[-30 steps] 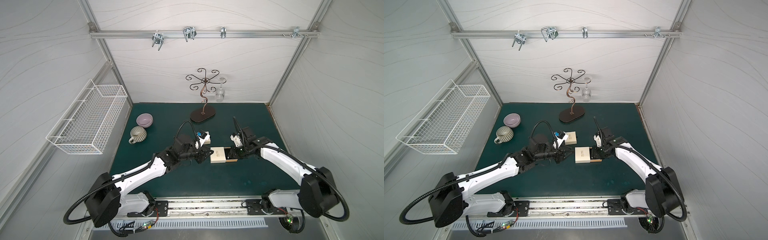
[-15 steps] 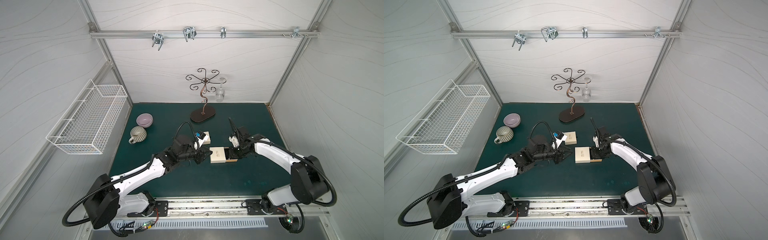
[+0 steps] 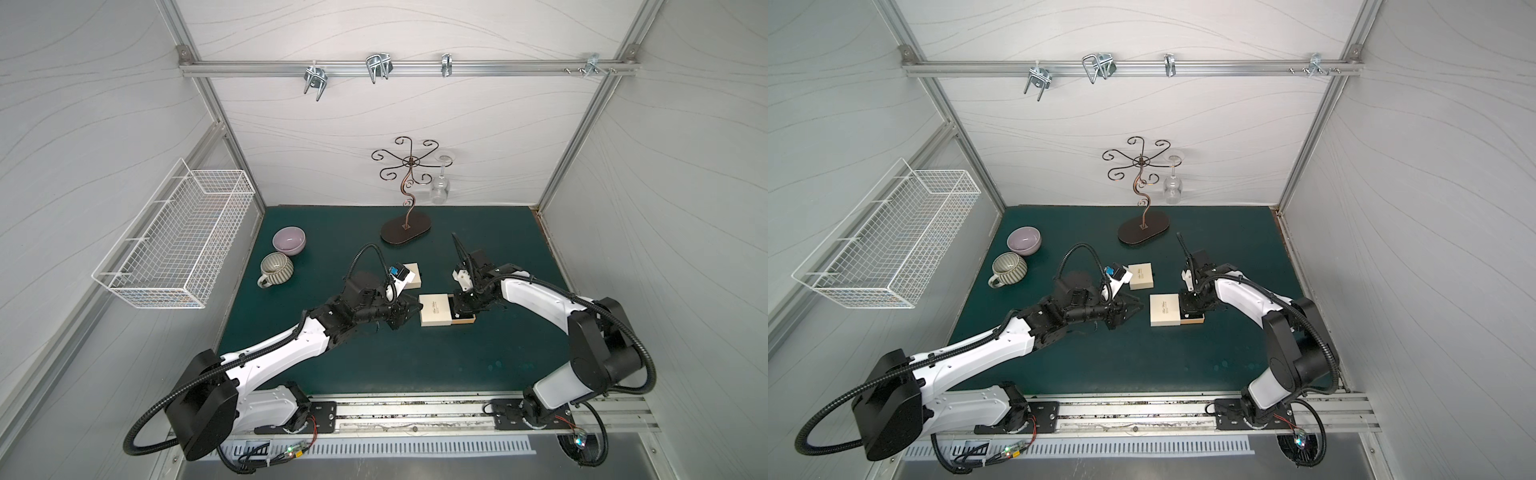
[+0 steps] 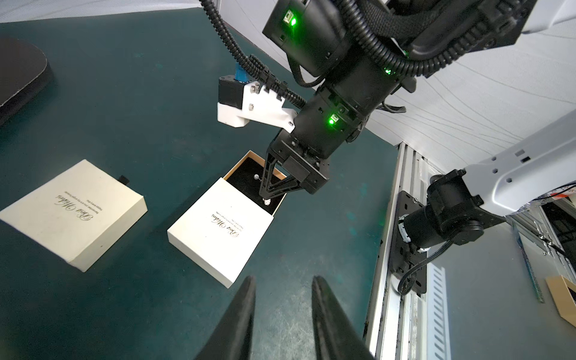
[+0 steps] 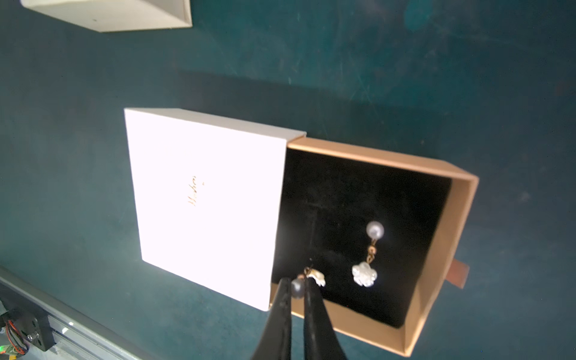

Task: Place the earrings into the drawer-style jewelry box
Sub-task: Insert the earring into the inner lining.

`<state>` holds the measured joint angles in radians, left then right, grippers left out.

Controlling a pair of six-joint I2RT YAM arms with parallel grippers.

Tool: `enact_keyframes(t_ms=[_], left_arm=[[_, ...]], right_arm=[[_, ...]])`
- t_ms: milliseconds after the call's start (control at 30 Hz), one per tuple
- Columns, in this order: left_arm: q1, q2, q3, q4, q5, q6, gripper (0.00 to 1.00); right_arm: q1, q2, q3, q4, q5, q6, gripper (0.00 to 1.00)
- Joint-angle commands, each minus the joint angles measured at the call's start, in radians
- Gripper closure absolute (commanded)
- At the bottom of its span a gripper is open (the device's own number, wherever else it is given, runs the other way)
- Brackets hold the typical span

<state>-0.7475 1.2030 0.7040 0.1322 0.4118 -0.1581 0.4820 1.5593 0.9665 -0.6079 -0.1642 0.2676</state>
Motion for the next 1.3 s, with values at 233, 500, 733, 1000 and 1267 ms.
enact_keyframes(t_ms=[233, 500, 733, 1000, 1267], left_arm=[[0.009, -0.031, -0.003, 0.049, 0.017, 0.007, 0.65], [0.011, -0.033, -0.005, 0.051, 0.021, 0.008, 0.65], [0.011, -0.041, -0.008, 0.050, 0.022, 0.008, 0.65], [0.010, -0.042, -0.013, 0.057, 0.025, 0.008, 0.66], [0.012, -0.045, -0.014, 0.055, 0.027, 0.008, 0.65]], right_arm=[[-0.005, 0.046, 0.029, 0.023, -0.012, -0.032, 0.91], [-0.005, 0.054, 0.041, 0.033, -0.005, -0.035, 0.91], [-0.010, 0.080, 0.050, 0.042, 0.003, -0.037, 0.91], [-0.015, 0.103, 0.052, 0.045, 0.008, -0.037, 0.91], [-0.020, 0.114, 0.048, 0.052, 0.007, -0.031, 0.91]])
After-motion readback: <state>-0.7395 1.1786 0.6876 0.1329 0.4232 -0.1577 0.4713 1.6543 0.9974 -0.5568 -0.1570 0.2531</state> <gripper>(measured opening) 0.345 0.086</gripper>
